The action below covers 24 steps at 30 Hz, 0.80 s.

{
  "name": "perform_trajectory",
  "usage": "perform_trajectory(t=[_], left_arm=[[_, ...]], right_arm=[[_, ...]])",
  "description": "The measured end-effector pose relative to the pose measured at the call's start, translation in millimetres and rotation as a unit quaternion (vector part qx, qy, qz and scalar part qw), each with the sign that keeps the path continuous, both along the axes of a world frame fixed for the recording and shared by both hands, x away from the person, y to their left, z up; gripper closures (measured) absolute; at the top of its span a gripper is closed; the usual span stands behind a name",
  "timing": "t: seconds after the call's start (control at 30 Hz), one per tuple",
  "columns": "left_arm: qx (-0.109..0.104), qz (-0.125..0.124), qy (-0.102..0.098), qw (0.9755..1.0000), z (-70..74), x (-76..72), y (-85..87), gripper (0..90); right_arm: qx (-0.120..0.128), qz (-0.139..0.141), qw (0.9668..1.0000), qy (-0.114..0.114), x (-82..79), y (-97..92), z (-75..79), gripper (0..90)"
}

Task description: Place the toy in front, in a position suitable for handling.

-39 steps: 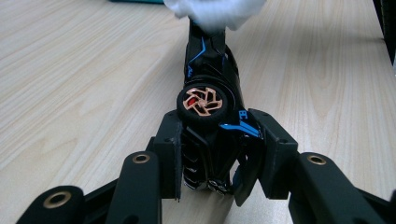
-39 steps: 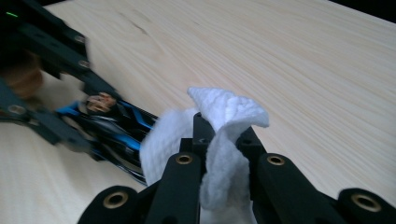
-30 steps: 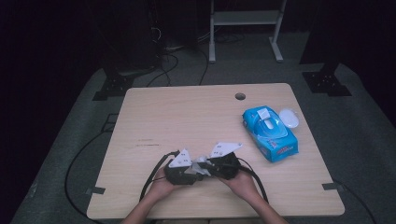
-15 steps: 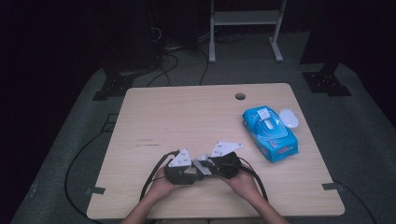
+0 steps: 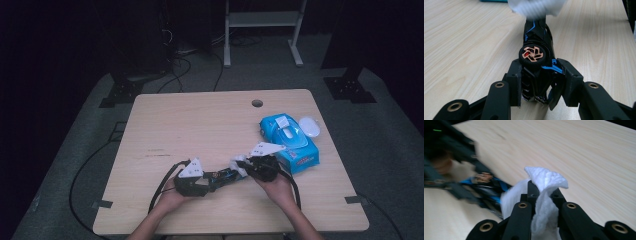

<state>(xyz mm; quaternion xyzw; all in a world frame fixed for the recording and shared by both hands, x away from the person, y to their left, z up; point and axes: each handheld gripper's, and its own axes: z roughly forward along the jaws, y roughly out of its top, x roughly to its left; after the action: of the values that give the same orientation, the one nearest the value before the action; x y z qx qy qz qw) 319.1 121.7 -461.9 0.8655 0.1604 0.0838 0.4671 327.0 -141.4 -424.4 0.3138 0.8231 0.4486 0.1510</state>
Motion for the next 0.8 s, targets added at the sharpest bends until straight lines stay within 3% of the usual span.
perform_trajectory(t=[0.07,0.13,0.23,0.3,0.47,0.67,0.8], left_arm=[[-0.001,0.004,0.002,1.0000,0.0,1.2,1.5,58.5],[0.002,0.003,0.000,1.0000,0.6,2.2,4.7,58.5],[0.008,0.002,-0.005,1.0000,1.4,2.9,7.3,58.5],[0.002,0.002,0.000,1.0000,0.7,4.7,8.2,58.5],[-0.003,0.019,0.012,0.9997,1.2,8.5,11.8,57.4],[-0.049,0.033,0.034,0.9977,5.7,12.4,20.1,56.3],[-0.055,0.036,0.043,0.9969,6.1,13.9,22.7,57.2]], right_arm=[[-0.008,0.024,0.9997,-0.007,-4.0,12.2,-1.4,82.6],[-0.019,0.027,0.9993,-0.017,-4.0,15.8,-0.9,82.6],[-0.020,0.004,0.9997,-0.013,2.0,5.4,1.3,82.7],[-0.002,-0.011,0.9999,0.002,6.1,-6.6,-0.4,82.7],[-0.001,-0.009,1.0000,-0.002,5.5,-4.2,-3.2,82.7],[0.003,-0.008,1.0000,-0.002,3.1,-4.1,-4.4,82.7],[0.003,-0.008,1.0000,-0.004,2.7,-4.2,-4.9,82.7]])
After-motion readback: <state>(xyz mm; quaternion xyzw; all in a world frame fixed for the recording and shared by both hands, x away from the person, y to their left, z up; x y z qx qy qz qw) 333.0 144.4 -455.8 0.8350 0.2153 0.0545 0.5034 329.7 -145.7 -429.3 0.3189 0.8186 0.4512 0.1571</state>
